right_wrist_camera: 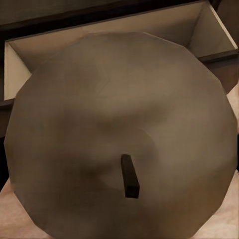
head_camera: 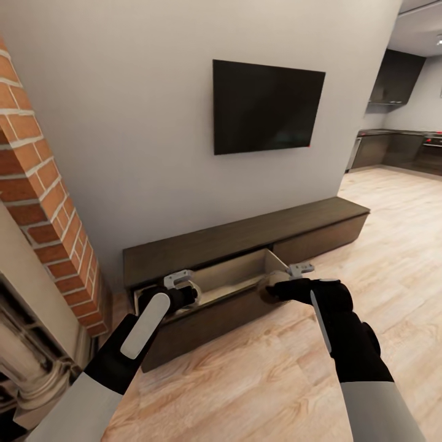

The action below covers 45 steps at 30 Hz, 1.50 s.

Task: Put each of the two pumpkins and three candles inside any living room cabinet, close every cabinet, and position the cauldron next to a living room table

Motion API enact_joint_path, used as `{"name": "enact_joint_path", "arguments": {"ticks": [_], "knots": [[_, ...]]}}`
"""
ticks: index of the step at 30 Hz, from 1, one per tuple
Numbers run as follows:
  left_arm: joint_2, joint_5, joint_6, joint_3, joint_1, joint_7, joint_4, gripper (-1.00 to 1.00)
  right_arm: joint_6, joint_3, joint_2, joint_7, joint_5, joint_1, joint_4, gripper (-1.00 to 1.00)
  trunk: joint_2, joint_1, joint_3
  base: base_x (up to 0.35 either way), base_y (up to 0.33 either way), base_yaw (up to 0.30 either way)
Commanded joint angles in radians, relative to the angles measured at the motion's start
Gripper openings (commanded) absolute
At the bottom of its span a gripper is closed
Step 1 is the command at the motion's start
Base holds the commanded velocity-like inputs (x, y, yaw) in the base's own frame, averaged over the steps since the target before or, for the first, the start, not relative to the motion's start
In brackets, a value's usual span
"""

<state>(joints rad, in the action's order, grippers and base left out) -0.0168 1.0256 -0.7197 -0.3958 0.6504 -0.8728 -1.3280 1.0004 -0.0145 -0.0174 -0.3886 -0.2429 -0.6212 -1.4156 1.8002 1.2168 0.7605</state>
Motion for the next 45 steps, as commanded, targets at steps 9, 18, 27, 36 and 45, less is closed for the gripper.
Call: {"name": "enact_joint_path", "arguments": {"ticks": [9,18,27,36,45], "knots": [[0.0,-0.001,0.0,0.0,0.0,0.0,0.001,-1.0,0.004,-0.002,0.0,0.003,0.001,0.0,-0.002,-1.0,0.0,0.0,0.01,0.33,-0.075,0.138],[-0.001,0.0,0.002,-0.001,0.0,0.0,-0.001,-1.0,-0.001,-0.004,0.004,0.002,0.003,0.0,-0.002,-1.0,0.0,0.0,0.016,0.286,-0.08,0.093],[-0.032,-0.001,0.005,-0.001,0.0,-0.002,-0.001,-1.0,-0.003,-0.003,0.001,0.001,0.004,0.0,-0.002,-1.0,0.0,0.0,0.017,0.016,-0.006,0.001],[-0.03,-0.002,0.008,-0.001,0.0,0.0,0.0,-1.0,-0.002,-0.001,0.001,0.002,0.004,0.0,-0.002,-1.0,0.0,0.0,0.017,0.0,0.0,0.0],[-0.029,-0.002,0.008,-0.002,0.0,0.0,0.001,-1.0,-0.006,-0.001,0.002,0.0,0.003,0.0,0.007,-1.0,0.0,0.0,0.017,0.0,-0.171,0.0]]}}
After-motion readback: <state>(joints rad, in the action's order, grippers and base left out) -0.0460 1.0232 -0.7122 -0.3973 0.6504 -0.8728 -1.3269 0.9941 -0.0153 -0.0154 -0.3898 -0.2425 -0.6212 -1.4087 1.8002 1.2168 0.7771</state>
